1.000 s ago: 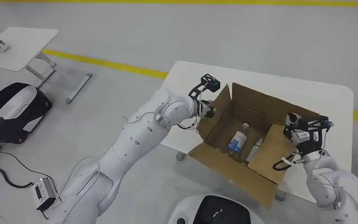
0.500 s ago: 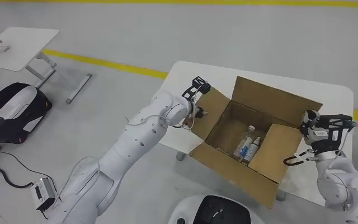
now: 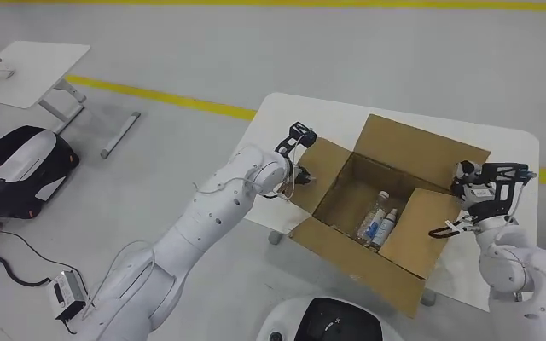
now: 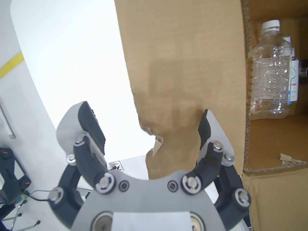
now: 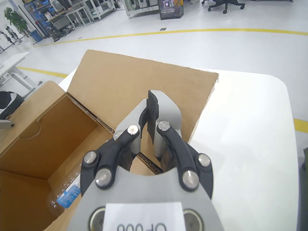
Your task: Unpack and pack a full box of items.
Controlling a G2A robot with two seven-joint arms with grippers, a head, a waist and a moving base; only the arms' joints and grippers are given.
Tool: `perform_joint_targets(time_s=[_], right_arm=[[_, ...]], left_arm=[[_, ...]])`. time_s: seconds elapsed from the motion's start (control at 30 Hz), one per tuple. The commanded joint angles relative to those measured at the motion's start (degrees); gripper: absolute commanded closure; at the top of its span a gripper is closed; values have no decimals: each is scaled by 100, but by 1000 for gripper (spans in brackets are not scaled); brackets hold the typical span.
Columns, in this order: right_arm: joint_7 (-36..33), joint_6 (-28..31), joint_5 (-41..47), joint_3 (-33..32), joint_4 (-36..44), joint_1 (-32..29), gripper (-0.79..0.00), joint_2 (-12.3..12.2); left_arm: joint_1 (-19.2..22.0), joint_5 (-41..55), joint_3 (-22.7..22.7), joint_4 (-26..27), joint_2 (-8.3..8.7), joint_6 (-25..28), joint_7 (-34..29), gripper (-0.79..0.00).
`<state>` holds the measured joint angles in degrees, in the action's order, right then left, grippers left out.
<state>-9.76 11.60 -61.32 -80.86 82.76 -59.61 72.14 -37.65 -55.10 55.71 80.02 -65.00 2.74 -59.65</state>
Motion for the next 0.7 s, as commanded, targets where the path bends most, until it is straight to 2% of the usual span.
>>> perform_joint_targets(time_s=[0.0,0.1,0.23,0.43,0.53,0.67], right_arm=[[212,-105,-119,-147,331,-255,0,-26],[515,-458,-288,-366,937,-841,0,-52],[759,-767,-294,-646,1548,-1618,0,-71],[1170,-1522,-5,-1009,1888,-2465,0,-40],[1113,-1550,470,-1036,1663,-2485,0,-11],[896,-1165,362,-830,1101,-2120,0,-13]], left_arm=[[-8,264,105,187,0,3,12,-785],[26,-63,168,533,25,6,24,-785],[-79,178,407,946,53,126,163,-785],[-220,76,628,1529,113,539,365,-785],[-264,81,615,1668,110,575,378,-785],[-212,9,490,1764,86,650,363,-785]])
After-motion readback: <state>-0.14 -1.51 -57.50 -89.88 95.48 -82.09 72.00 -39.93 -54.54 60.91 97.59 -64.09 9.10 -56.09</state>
